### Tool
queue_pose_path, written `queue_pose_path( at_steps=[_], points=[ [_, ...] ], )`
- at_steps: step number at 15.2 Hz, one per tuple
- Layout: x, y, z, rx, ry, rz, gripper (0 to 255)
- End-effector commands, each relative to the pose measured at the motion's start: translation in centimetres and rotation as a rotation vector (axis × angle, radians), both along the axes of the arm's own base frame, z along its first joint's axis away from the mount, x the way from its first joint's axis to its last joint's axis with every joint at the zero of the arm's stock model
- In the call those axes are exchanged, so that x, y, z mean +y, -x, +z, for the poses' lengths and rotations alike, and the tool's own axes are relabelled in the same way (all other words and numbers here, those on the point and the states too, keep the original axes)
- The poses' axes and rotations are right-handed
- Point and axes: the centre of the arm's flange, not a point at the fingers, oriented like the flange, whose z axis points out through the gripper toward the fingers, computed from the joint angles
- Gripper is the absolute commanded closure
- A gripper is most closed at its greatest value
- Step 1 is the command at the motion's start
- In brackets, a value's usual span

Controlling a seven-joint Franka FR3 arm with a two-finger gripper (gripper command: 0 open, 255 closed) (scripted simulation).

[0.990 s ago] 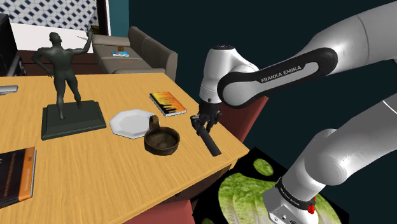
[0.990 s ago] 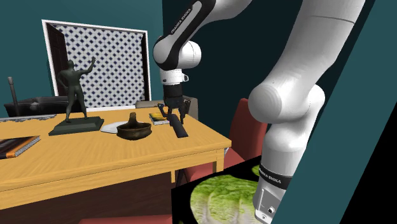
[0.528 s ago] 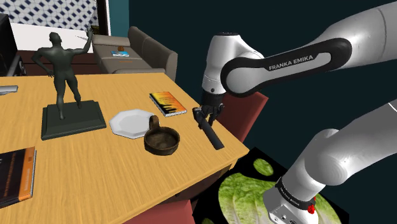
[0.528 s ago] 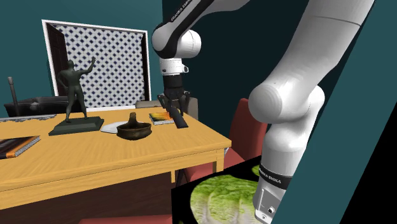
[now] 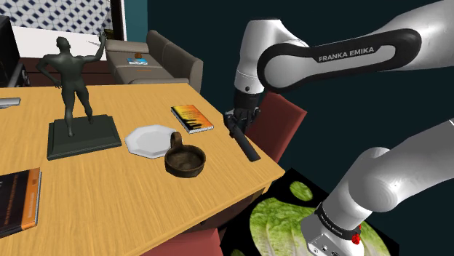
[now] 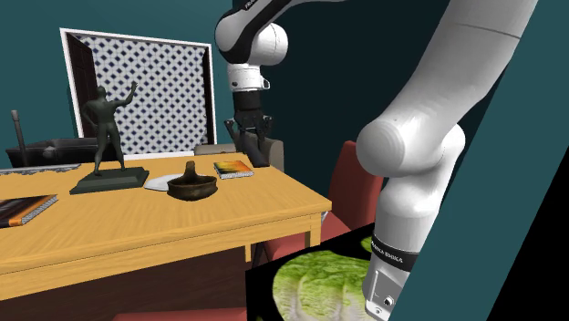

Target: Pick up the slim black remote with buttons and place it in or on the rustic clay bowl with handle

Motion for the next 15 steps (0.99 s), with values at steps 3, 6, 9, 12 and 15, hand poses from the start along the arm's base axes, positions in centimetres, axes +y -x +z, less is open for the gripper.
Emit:
queue_pose_path(
  at_steps=[3,6,9,12,15],
  points=[
    [0.0,0.0,2.1,0.0,0.0,0.0,255],
    [0.0,0.0,3.7,0.0,0.0,0.0,255],
    [2.2,-1.4,3.9,0.0,0.0,0.0,255],
    [5.6,-3.5,3.7,0.0,0.0,0.0,255],
    [8.9,-5.6,3.5,0.0,0.0,0.0,255]
  ],
)
